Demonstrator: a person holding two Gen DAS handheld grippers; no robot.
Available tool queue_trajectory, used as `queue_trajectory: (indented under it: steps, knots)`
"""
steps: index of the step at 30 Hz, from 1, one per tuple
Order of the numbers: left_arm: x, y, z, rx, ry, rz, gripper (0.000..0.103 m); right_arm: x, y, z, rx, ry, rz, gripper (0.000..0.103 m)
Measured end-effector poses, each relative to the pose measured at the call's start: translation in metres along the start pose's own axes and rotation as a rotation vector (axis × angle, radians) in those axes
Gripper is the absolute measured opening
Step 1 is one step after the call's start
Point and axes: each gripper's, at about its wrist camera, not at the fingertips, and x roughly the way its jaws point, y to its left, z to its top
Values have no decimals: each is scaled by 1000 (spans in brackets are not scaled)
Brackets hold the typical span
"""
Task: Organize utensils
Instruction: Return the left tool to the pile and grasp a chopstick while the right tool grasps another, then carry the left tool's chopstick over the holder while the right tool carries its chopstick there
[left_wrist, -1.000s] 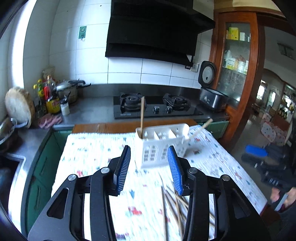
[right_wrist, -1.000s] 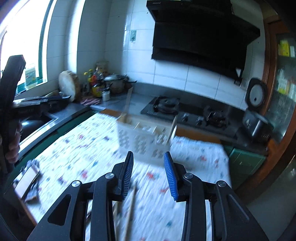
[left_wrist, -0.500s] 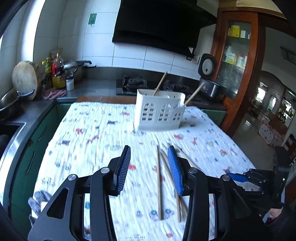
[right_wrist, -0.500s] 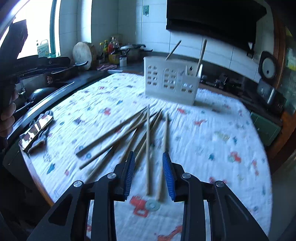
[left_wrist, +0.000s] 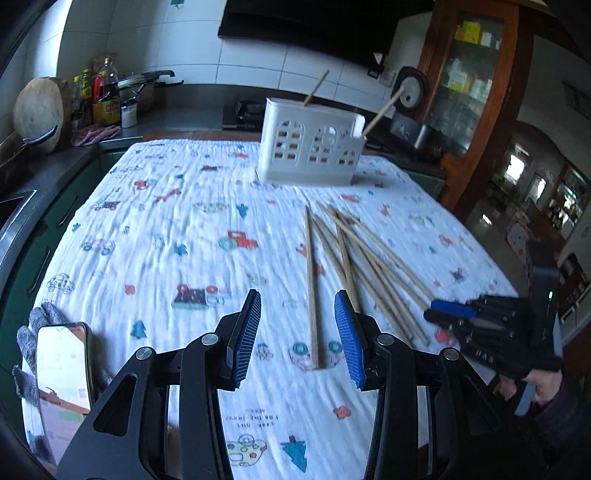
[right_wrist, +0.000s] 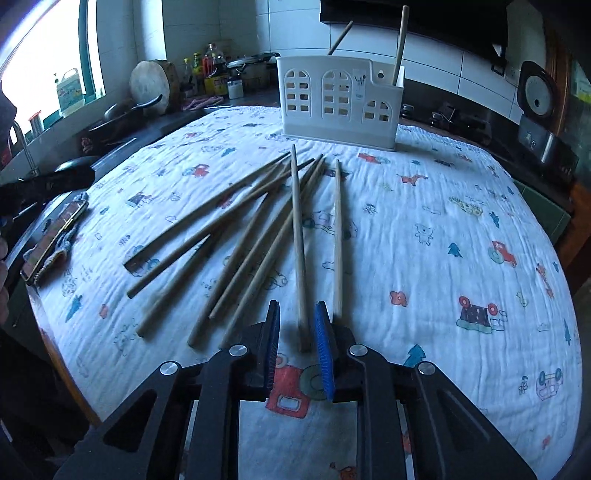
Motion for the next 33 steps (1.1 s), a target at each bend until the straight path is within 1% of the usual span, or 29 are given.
queue_trajectory:
  steps: [4, 8, 10, 13, 17, 21, 28, 31, 33]
  knots:
    - [12, -6, -10, 14, 38, -15, 41, 4, -2, 0, 7, 7, -4, 15]
    - [29, -10, -15, 14, 78, -32, 30, 5, -2, 1, 3, 7, -18, 10]
    - [38, -14, -17, 28, 94, -21, 26, 5, -1, 1, -11, 4, -34, 8]
    - [51, -17, -17, 40, 117, -6, 23, 4, -1, 1, -9, -2, -35, 7]
    - [62, -16, -17, 29, 135, -7, 20, 2, -2, 2, -3, -9, -32, 7]
    - [70, -17, -17, 31, 147, -1, 15, -8, -2, 5, -2, -39, -30, 7]
    - [77, -21, -14, 42, 149, 25, 14, -42, -1, 23, -5, -136, -32, 7]
    - [79, -27, -13, 71, 150, 58, 13, -58, 0, 33, -7, -179, -32, 7]
    - [81, -31, -13, 90, 150, 93, 7, -67, -1, 41, -6, -205, -31, 7]
